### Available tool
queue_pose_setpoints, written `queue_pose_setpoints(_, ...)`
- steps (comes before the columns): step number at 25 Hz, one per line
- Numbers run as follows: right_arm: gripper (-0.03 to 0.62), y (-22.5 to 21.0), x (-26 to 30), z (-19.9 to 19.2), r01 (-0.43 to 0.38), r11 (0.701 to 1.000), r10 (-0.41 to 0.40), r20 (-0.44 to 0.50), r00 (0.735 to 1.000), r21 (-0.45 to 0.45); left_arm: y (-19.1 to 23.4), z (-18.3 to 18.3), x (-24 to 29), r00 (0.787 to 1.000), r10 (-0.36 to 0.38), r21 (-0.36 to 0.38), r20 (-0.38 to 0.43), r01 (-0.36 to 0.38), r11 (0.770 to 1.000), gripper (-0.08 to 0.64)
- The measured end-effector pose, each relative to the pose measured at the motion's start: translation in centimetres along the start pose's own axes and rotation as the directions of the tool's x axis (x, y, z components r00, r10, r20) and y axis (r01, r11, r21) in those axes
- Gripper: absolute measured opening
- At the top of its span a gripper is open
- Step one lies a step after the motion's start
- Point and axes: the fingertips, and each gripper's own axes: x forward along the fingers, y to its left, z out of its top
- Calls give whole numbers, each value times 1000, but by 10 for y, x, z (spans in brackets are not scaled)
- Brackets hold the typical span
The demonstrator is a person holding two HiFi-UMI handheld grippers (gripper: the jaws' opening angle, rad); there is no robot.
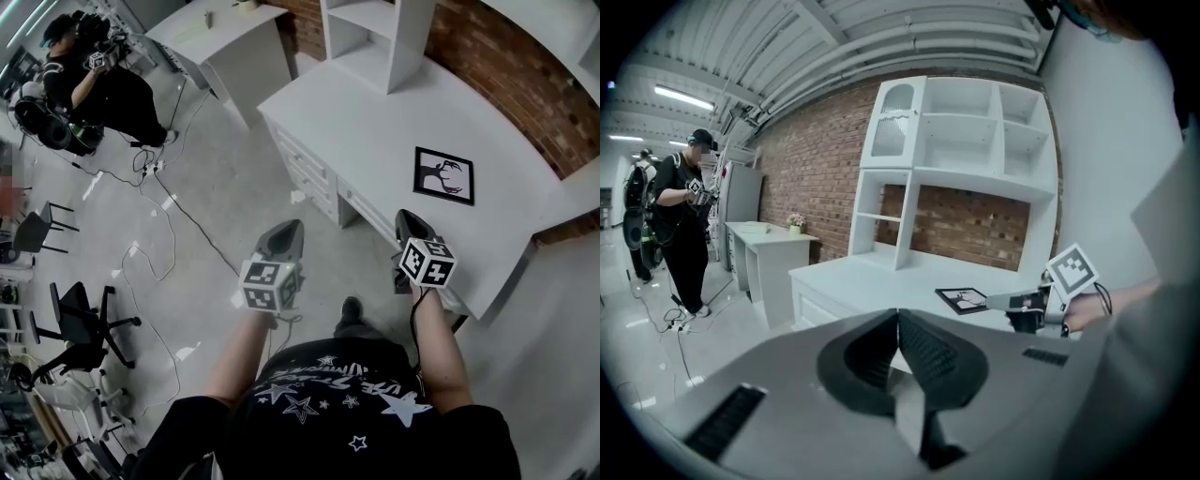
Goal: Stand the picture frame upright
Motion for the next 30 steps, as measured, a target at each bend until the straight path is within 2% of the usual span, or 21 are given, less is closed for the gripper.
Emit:
queue_pose_setpoints(4, 15, -30, 18, 2, 41, 999, -41, -26, 999, 8, -6, 8, 27, 1000, 3, 5, -12, -3, 1000, 18)
queue_pose_setpoints(8, 17, -67, 26, 3, 108, 992, -105, -44, 993, 63, -17, 17, 53, 1000, -10, 21, -10, 11, 1000, 18)
queue_pose_setpoints(14, 17, -106, 17, -7, 225, 958, -215, -72, 974, 180, -32, 28, 83, 997, -80, 64, -21, 81, 995, 18)
queue_pose_setpoints(19, 17, -119, 20, -10, 266, 935, -251, -91, 964, 236, -30, 29, 115, 991, -130, 74, -40, 132, 988, 18)
queue_pose_setpoints(21, 17, -126, 20, -11, 299, 917, -283, -97, 954, 264, -34, 32, 134, 982, -181, 87, -59, 186, 979, 18)
queue_pose_setpoints(26, 17, -145, 20, -12, 393, 850, -378, -113, 919, 351, -42, 46, 181, 944, -310, 138, -114, 325, 936, 18)
queue_pose_setpoints(30, 17, -156, 22, -13, 455, 791, -440, -137, 887, 409, -49, 55, 211, 905, -395, 166, -159, 419, 893, 18)
